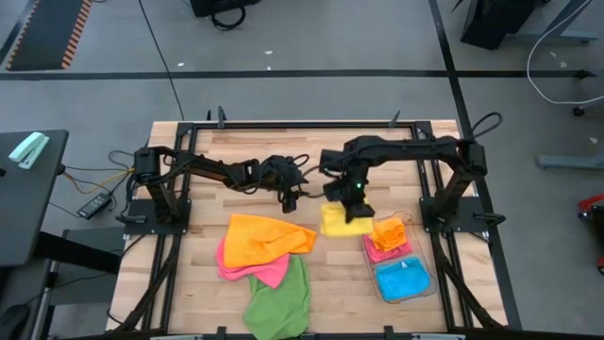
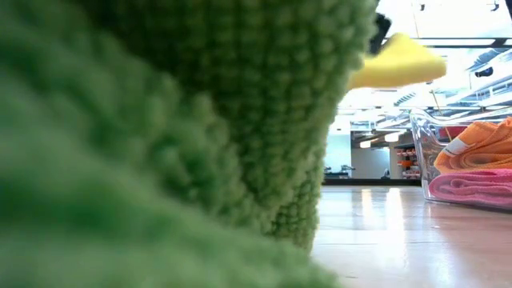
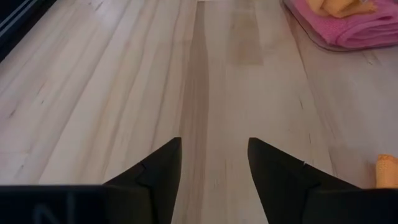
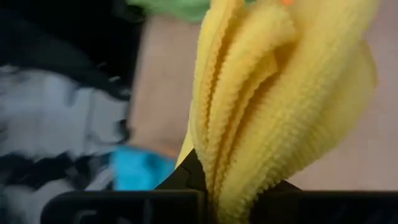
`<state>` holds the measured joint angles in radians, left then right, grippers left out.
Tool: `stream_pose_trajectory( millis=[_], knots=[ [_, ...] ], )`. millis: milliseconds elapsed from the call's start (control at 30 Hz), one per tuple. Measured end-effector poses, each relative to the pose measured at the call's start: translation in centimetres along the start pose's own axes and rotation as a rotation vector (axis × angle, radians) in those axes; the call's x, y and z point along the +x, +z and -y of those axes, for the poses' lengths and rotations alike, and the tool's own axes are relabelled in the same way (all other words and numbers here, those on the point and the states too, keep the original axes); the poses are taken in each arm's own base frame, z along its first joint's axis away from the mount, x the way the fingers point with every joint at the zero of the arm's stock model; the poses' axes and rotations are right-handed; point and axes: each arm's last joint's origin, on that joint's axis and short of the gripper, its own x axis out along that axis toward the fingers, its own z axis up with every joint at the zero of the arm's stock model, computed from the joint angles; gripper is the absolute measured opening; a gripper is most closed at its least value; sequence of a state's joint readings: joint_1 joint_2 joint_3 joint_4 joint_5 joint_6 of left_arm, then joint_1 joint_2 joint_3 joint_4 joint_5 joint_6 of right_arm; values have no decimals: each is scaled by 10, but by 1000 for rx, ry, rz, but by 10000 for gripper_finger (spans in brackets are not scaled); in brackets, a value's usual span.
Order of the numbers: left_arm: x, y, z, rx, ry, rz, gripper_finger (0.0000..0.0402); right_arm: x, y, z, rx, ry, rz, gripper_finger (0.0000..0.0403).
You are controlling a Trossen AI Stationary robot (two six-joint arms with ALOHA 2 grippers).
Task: Fold microfiber towels
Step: Put the folded yellow towel into the transparent bin
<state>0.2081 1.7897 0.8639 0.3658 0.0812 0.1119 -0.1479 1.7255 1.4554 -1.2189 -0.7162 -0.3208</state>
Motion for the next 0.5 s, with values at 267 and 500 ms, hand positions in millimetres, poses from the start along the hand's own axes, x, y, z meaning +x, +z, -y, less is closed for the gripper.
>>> stream_pose_trajectory(
  millis=[267,500],
  knots=[
    [0,-1,0,-4,-1,-7,194,27,-1,-54,-51,210,-86,31],
    [0,-3,2,-16,-8,-28,189,63,-10,-89,9,252,-215,30]
  ],
)
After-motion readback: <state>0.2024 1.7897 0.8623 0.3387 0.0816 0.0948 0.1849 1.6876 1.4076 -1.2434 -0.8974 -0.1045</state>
